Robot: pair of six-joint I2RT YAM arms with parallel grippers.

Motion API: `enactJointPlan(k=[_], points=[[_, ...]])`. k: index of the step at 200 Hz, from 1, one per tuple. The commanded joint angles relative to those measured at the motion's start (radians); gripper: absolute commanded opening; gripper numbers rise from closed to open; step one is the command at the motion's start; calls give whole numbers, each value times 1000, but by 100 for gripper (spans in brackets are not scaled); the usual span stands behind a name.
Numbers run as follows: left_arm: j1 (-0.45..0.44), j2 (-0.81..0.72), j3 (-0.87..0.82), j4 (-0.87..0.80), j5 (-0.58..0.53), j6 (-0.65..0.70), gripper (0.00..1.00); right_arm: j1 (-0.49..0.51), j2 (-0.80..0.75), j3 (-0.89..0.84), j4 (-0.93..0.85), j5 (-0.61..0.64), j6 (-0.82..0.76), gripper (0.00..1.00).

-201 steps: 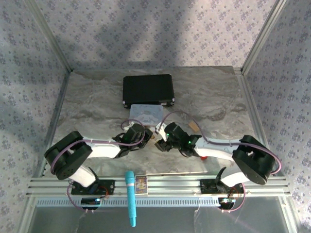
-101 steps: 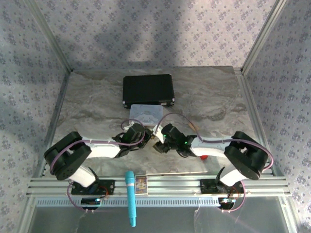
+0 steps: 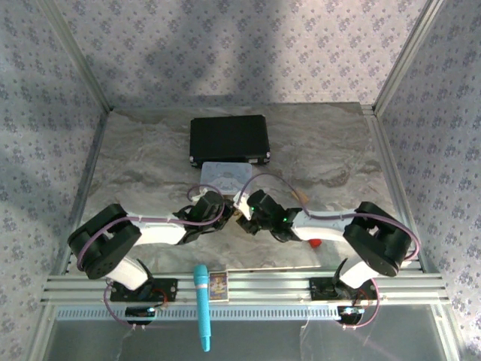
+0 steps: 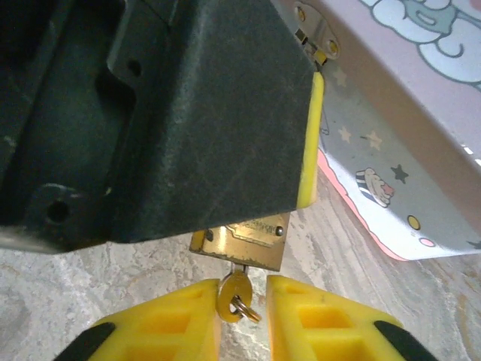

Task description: Unlock the padlock with the key

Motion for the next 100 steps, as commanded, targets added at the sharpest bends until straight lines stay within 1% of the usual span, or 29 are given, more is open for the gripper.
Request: enactJointPlan(k=[1, 8, 13, 19, 35, 51, 66, 81, 100], points=[[-2, -27, 5, 1, 14, 1, 0, -17, 23, 22, 8, -16, 19, 17], [0, -28, 5, 1, 14, 3, 0, -20, 27, 21, 9, -20, 24, 15], [-1, -31, 5, 2, 14, 4, 0, -25, 27, 20, 10, -26, 28, 11], [-1, -32, 3, 1, 13, 3, 0, -30, 27, 17, 13, -40, 35, 11], [0, -33, -1, 2, 12, 1, 0, -47, 25, 6, 32, -77, 60, 10], [-1, -36, -3, 2, 10, 0, 0, -79, 19, -14, 65, -153, 101, 10], [-1, -38, -3, 5, 10, 9, 0, -111, 26, -12, 53, -217, 119, 10], [-1, -43, 1, -5, 10, 13, 0, -136, 34, -13, 45, -255, 131, 10], [-2, -44, 1, -11, 8, 16, 0, -143, 42, -15, 44, -276, 140, 11]])
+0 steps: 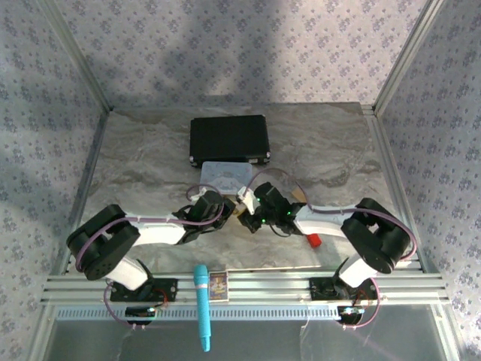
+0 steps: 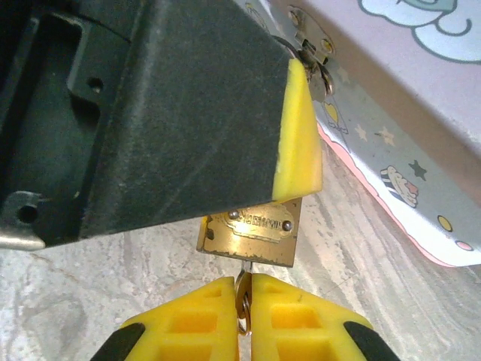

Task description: Unlock the padlock with the key

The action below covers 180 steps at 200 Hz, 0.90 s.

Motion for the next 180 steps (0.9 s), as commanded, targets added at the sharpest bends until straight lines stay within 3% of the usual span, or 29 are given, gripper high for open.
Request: enactJointPlan(k=[1, 25, 71, 111, 122, 144, 180], points=[[-5, -33, 2, -5, 23, 16, 0, -32, 24, -11, 5, -23, 46, 11], [-8, -29, 5, -23, 13, 15, 0, -5, 28, 3, -10, 15, 48, 11], [-19, 0, 26, -38, 18, 11, 0, 113, 42, 85, -109, 293, 90, 11], [-22, 1, 28, -44, 16, 15, 0, 122, 46, 84, -88, 283, 135, 18], [-22, -3, 28, -56, 13, 21, 0, 121, 38, 84, -98, 273, 145, 27], [-20, -20, 18, -91, -11, 33, 0, 102, -6, 50, -77, 202, 181, 61], [-18, -39, 13, -152, -32, 61, 0, 63, -120, -38, -1, 173, 237, 79]])
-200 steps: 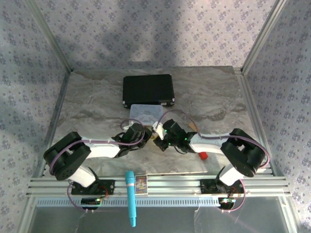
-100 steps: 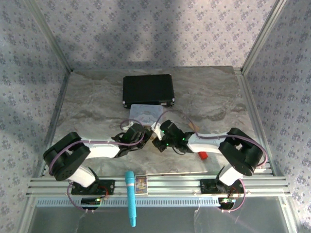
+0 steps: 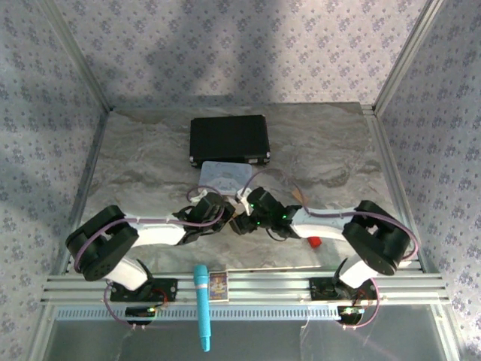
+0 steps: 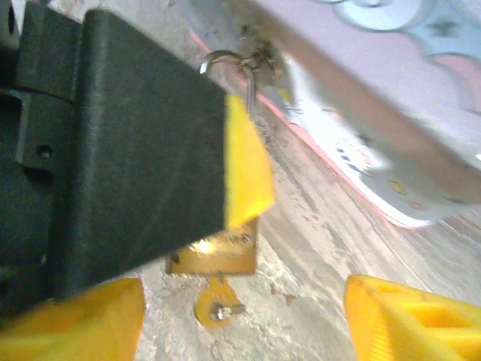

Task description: Unlock the padlock with the key

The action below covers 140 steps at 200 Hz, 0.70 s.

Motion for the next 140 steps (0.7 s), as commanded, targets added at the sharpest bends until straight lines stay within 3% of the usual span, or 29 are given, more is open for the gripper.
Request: enactJointPlan(k=[1, 55, 84, 140], points=[[-4, -26, 8, -74, -26, 30, 0, -23, -85, -50, 60, -20, 55, 79], [1, -48, 2, -122, -40, 54, 0, -133, -102, 6, 26, 66, 183, 94], [2, -70, 32, -211, -61, 116, 0, -166, -8, 151, -106, 90, 212, 93], [15, -105, 31, -294, -62, 174, 0, -175, 157, 265, -166, 127, 282, 86]])
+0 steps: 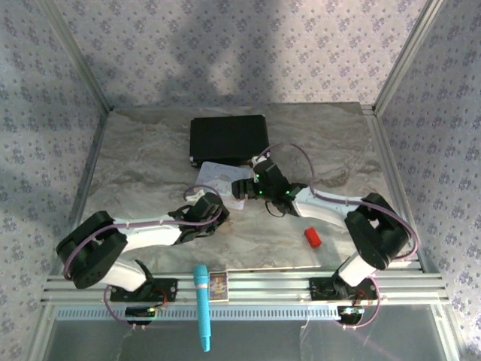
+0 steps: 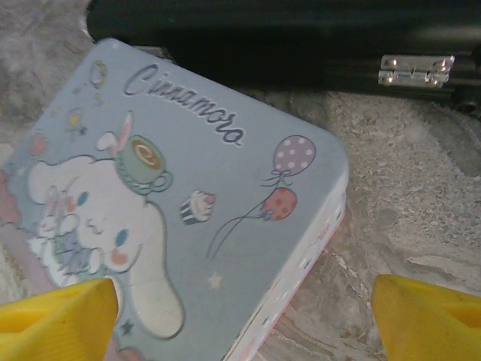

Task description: Unlock the padlock with the key

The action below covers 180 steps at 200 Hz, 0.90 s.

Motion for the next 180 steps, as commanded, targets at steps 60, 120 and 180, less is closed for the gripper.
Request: enactJointPlan(k=[60, 120, 180], points=[[56, -67, 57, -275, -16, 254, 3, -2, 153, 45, -86, 52, 75, 50], [80, -15, 95, -384, -62, 403, 12, -1, 175, 43, -77, 46, 77, 46], [34, 46, 158, -399, -98, 427, 18, 0, 176, 24, -71, 48, 84, 44]])
